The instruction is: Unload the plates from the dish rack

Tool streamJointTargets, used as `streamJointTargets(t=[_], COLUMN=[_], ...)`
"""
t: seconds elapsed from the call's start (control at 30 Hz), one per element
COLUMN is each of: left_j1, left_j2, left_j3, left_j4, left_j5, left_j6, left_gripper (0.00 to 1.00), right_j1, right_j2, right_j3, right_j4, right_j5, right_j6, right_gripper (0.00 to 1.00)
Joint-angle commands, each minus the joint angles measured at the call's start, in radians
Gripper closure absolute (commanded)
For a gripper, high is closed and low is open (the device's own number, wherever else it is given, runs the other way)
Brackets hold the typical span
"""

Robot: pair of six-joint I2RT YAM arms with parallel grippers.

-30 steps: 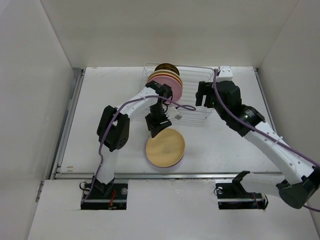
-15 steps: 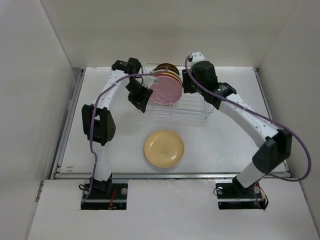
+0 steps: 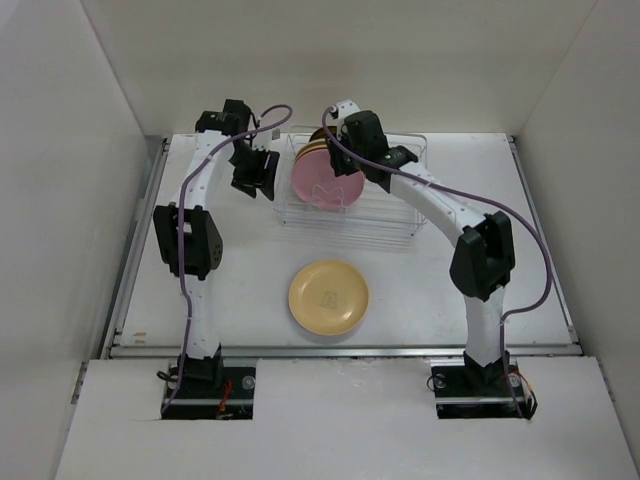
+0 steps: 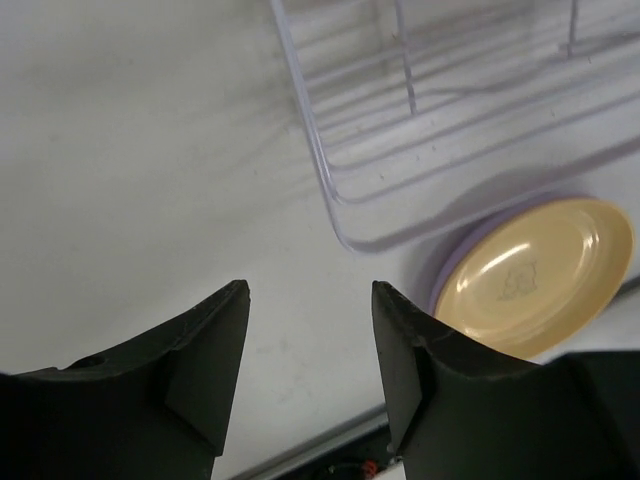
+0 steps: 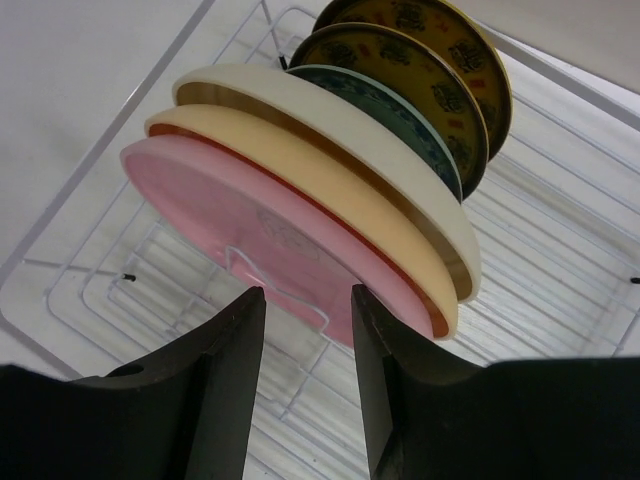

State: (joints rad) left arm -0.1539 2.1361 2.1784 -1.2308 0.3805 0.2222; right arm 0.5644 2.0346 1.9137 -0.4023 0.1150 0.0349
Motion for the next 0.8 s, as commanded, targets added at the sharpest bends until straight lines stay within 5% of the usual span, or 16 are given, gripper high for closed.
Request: streamJointTargets(t=[0.0, 0.23, 0.43, 0.6, 0.77], left_j1=[0.004, 0.004, -0.006, -0.006, -0.006], left_j2=[0.050, 0.157, 0.179, 0.118, 0.019], left_j3=[0.050, 0.060, 0.034, -0.104, -0.276], left_j4=[0.059, 0.086, 0.086, 0.140, 0.217], left_j5=[-0.075, -0.040, 0.023, 0.073, 0.074], left_j6=[-0.081, -0.112, -0.130, -0.251, -0.379], left_gripper=[0.50, 0.55, 1.00, 1.00, 1.00], right_j1=[-0.004, -0.004, -0.004, -0.004, -0.004], right_j2=[0.012, -0.022, -0.108, -0.073, -0.060], right_j3=[0.067, 0.087, -0.004, -0.004, -0.004], right_j4=[0.040, 0.026, 0.069, 0.069, 0.069], right_j5=[0.022, 0.008, -0.024, -0.025, -0.025], right_j6=[-0.049, -0.079, -0.098, -0.128, -0.151], right_gripper=[0.54, 0.56, 0.56, 0.70, 0.68])
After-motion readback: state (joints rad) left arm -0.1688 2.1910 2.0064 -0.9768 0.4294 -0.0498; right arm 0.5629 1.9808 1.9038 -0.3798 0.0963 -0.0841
